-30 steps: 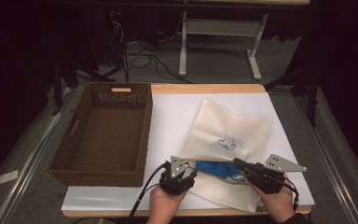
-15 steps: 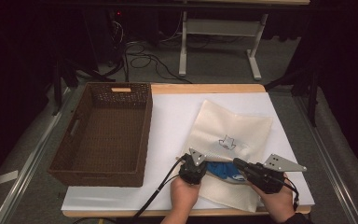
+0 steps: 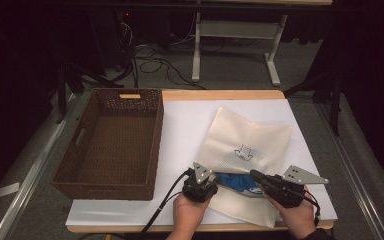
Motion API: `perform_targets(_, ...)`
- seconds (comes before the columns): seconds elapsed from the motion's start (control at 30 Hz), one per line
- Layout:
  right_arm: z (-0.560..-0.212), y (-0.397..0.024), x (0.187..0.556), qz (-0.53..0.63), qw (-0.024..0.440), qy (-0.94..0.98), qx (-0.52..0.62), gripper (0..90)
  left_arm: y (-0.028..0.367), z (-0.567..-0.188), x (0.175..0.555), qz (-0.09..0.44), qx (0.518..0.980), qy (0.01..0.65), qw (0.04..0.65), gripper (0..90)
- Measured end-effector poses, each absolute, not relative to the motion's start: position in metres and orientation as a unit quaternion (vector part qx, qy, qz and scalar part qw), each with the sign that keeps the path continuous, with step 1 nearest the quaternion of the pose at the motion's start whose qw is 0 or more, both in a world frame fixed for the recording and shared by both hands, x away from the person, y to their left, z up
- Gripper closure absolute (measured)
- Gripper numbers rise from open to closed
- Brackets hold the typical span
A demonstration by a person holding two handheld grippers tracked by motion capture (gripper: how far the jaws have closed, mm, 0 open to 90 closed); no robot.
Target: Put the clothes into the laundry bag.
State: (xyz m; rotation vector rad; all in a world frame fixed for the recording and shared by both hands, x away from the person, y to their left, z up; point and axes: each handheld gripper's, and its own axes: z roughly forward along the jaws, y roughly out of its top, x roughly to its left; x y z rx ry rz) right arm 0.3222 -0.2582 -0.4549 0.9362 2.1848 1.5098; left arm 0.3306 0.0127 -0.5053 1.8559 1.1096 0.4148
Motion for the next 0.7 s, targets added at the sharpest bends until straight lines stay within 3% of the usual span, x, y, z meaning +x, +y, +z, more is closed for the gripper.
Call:
perform_targets(0.33, -0.456, -0.258, 0.321, 0.529, 0.159, 0.768, 0.326, 88.6, 0.049, -0.485, 0.310, 0.170, 0.766, 0.429, 0.447, 56.8)
perform_targets(0.53, -0.458, -0.255, 0.320, 0.523, 0.151, 0.775, 0.323, 88.6, 0.067, -0.491, 0.302, 0.151, 0.745, 0.440, 0.478, 55.8)
perform_targets(0.7, -0.474, -0.248, 0.316, 0.491, 0.131, 0.799, 0.321, 88.5, 0.067, -0.492, 0.302, 0.164, 0.744, 0.442, 0.474, 53.0)
